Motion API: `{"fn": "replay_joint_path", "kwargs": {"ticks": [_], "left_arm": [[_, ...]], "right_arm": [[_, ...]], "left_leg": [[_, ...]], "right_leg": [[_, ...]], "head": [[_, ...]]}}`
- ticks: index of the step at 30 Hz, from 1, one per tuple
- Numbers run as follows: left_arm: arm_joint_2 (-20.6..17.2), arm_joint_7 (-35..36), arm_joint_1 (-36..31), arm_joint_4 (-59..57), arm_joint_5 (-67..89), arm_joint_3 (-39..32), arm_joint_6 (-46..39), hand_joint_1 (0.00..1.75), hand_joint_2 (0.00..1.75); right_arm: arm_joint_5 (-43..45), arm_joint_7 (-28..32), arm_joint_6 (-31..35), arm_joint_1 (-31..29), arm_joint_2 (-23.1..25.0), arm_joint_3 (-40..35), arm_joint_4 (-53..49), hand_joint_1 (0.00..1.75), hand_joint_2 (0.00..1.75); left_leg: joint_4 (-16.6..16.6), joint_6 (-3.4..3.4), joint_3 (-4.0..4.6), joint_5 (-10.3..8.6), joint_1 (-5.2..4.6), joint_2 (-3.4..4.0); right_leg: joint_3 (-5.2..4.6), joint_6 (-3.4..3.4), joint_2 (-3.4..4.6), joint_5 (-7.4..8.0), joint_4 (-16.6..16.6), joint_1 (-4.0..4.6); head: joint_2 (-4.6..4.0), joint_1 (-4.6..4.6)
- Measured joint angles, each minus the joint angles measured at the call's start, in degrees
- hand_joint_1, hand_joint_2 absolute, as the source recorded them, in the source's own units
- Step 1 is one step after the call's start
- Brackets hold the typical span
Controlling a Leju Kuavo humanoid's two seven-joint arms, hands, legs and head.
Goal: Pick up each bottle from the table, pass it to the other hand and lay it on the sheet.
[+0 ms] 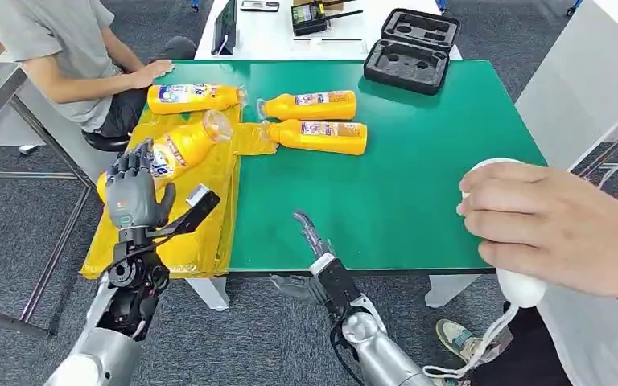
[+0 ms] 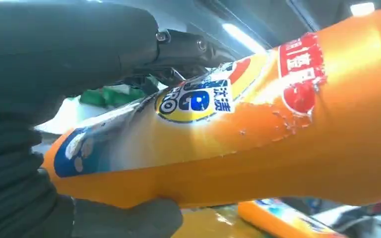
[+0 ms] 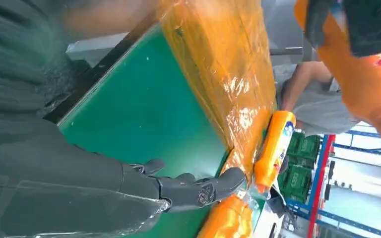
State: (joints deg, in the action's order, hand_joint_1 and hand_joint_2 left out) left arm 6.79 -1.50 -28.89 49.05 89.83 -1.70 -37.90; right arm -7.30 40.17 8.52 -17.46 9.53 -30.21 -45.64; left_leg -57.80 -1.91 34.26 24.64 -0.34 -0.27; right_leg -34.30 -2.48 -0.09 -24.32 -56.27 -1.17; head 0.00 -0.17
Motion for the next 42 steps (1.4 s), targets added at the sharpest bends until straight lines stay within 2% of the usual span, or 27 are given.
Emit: {"fn": "replay_joint_path", "kwargs": {"ticks": [5,9,13,38,42], "left_arm": [[-4.5,9.13,-0.57,-0.88,0.15,11.98,0.0,1.75,1.75],[-6.64,11.0,-1.58,-2.95,0.15,18.72,0.0,1.75,1.75],[-7.69,11.18,-2.12,-4.09,0.15,21.67,0.0,1.75,1.75],[-8.76,9.38,-3.45,-8.09,0.0,24.87,0.0,1.75,1.75],[-8.69,4.05,-3.82,-12.79,0.02,25.46,0.0,1.75,1.75]], "right_arm": [[-0.02,0.0,-0.15,-0.41,0.15,0.0,0.0,0.0,1.75],[-0.11,0.0,-0.55,-0.66,0.24,0.0,0.0,0.0,1.75],[-0.11,0.0,-0.66,-0.71,0.24,0.0,0.0,0.0,1.75],[-0.28,0.0,-1.31,-1.1,0.26,-0.07,0.07,0.0,1.75],[-0.55,0.0,-2.21,-2.23,0.59,-0.13,1.09,0.0,1.75]], "left_leg": [[0.0,0.0,0.0,0.0,0.0,0.01],[0.0,0.0,0.0,0.0,-0.02,0.02],[0.0,0.0,0.0,0.0,-0.02,0.02],[0.0,0.0,0.0,0.0,-0.01,0.02],[0.0,0.0,-0.01,0.0,-0.01,0.04]], "right_leg": [[0.0,0.0,0.01,0.0,0.0,-0.01],[0.01,0.0,0.01,0.0,0.0,-0.02],[0.01,0.0,0.01,0.0,0.0,-0.02],[0.01,0.0,0.01,0.0,0.0,-0.01],[-0.01,0.0,0.02,0.0,0.0,-0.01]], "head": [[0.0,0.02],[0.0,0.02],[0.0,0.02],[0.0,0.0],[0.0,0.02]]}}
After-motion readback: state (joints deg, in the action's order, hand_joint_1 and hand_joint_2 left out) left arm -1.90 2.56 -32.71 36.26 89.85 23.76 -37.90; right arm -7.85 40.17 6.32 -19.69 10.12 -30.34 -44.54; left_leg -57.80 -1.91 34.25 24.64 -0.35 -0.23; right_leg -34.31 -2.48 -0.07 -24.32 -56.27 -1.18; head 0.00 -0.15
